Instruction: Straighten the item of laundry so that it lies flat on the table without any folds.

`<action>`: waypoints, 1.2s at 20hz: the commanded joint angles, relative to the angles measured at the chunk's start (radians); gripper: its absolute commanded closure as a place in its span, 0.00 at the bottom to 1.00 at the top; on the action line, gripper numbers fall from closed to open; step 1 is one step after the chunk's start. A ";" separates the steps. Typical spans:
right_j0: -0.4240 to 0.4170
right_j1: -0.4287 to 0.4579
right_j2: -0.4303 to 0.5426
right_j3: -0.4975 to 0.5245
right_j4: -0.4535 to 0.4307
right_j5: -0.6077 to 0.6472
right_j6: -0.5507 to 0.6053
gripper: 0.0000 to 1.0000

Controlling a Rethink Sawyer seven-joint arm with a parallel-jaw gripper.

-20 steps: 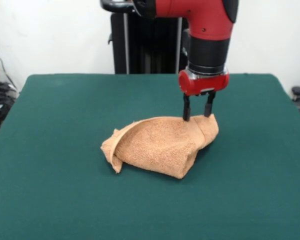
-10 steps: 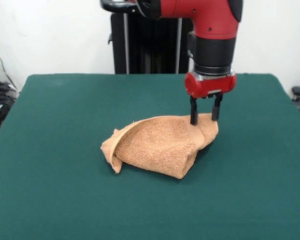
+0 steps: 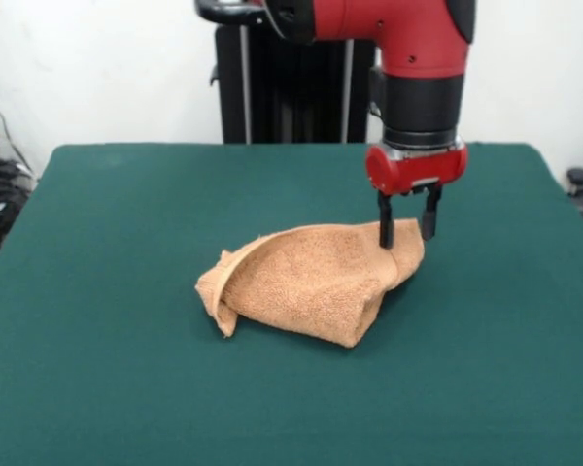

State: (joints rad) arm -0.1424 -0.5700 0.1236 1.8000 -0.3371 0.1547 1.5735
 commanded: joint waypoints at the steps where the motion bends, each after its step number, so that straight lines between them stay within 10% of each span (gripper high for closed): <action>1: 0.008 0.041 0.085 0.009 0.024 -0.044 0.157 0.00; 24: 0.101 0.119 -0.057 -0.031 0.042 -0.054 0.199 0.00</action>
State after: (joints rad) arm -0.0907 -0.5118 0.0907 1.7952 -0.3357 0.1173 1.5735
